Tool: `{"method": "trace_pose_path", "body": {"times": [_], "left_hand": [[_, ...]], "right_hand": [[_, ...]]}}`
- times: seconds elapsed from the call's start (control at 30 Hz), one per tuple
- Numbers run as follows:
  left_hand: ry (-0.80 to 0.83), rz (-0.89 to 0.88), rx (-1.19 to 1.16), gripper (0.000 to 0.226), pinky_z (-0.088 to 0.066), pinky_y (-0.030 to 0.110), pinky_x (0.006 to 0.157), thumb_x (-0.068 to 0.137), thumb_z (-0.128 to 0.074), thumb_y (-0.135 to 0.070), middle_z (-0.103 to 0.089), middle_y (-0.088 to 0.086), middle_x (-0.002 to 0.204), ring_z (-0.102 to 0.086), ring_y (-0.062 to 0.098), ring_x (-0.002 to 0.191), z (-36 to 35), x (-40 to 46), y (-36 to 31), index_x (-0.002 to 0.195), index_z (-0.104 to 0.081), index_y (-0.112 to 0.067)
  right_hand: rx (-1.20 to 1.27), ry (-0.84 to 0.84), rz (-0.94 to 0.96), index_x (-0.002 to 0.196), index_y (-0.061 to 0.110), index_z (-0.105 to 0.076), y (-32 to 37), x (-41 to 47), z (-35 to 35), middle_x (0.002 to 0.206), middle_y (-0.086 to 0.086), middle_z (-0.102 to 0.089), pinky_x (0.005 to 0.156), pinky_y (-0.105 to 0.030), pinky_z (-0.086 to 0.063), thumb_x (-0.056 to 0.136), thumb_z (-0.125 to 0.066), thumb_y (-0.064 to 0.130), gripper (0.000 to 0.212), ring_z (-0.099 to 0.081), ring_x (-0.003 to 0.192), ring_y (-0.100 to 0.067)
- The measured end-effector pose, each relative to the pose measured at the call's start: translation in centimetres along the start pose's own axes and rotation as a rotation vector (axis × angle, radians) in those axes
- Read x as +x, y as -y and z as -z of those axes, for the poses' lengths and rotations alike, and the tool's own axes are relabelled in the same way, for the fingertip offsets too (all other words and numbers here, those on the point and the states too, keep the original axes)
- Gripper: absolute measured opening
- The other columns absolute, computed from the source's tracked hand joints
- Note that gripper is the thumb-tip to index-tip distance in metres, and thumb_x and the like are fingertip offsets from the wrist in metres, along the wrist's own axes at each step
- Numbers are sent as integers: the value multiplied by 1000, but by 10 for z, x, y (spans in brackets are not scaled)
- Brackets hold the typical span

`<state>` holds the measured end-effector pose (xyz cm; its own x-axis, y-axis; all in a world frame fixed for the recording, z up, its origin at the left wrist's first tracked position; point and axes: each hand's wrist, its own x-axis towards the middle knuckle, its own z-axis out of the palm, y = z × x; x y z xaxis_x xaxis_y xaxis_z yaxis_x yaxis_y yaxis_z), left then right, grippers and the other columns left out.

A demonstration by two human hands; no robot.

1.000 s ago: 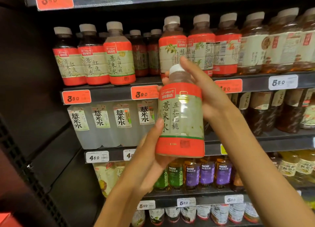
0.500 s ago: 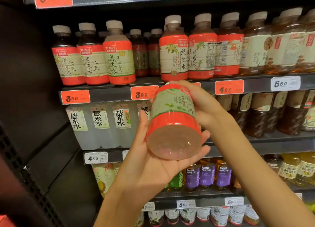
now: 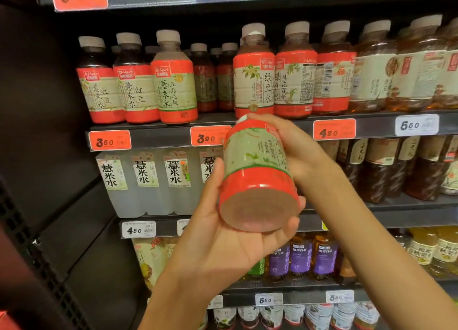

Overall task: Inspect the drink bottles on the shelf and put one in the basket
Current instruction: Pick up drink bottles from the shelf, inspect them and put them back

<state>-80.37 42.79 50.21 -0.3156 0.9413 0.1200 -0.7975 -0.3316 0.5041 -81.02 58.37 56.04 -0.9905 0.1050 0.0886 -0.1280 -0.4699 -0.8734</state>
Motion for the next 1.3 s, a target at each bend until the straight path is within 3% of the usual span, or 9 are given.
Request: {"method": "trace_pose_path", "body": {"times": [0.1,0.33,0.4,0.5,0.67,0.87,1.13,1.23,1.3], "left_hand": [[51,-29,137,85,-56,44,76,63,-85,-43,-59,25,122,-64,39,101,5,4,1,129,-56,1],[-131,-346,633,85,-53,44,93,59,-83,-55,-63,10,128,-59,28,120,16,10,-7,132,-56,-19],[-172,-469,870,98,-53,32,92,53,-83,-61,-65,-1,127,-60,18,119,13,11,-5,137,-45,-29],[-175,-585,1091,77,-53,16,79,55,-85,-48,-70,-10,115,-66,8,107,17,17,0,124,-51,-42],[-225,-719,1151,52,-54,13,70,59,-80,-35,-72,-14,104,-68,4,96,27,22,6,104,-60,-52],[-197,-805,1238,79,-55,18,77,60,-84,-29,-68,-7,114,-66,11,106,35,27,3,129,-46,-38],[-318,-828,1461,88,-49,21,95,61,-80,-36,-58,-14,128,-53,4,121,56,40,-9,138,-39,-31],[-334,-856,1479,93,-48,14,91,58,-78,-35,-58,-13,127,-55,3,119,58,45,-10,140,-38,-20],[-313,-906,1431,92,-47,8,86,58,-83,-34,-60,-20,124,-56,0,116,53,45,-13,138,-37,-35]], "right_hand": [[-23,68,128,89,12,-55,12,-6,-8,82,-9,-53,73,-32,-48,90,-54,22,10,-54,75,-21],[-271,48,551,115,4,-56,29,-26,-15,87,-9,-68,71,-30,-57,89,-55,18,30,-70,81,-19],[-356,2,613,116,5,-56,28,-33,-18,87,-9,-68,71,-30,-57,92,-57,14,26,-70,82,-20],[-517,-109,654,115,8,-59,25,-35,-23,99,-17,-69,82,-38,-58,90,-63,12,25,-70,92,-28],[-677,-150,708,123,12,-57,22,-41,-22,112,-7,-68,90,-33,-54,87,-69,20,39,-66,104,-18],[-691,158,687,115,23,-61,7,-50,-7,111,1,-70,82,-22,-52,81,-66,30,35,-66,104,-11],[-1096,34,1132,115,11,-57,-18,-52,-5,115,0,-59,94,-18,-38,73,-72,29,49,-54,109,-5],[-1060,21,1160,114,11,-57,-24,-49,-5,116,-1,-60,94,-22,-40,71,-73,29,49,-56,111,-10],[-979,30,1109,113,21,-57,-22,-46,-7,114,5,-60,91,-20,-43,71,-72,31,46,-57,108,-6]]}}
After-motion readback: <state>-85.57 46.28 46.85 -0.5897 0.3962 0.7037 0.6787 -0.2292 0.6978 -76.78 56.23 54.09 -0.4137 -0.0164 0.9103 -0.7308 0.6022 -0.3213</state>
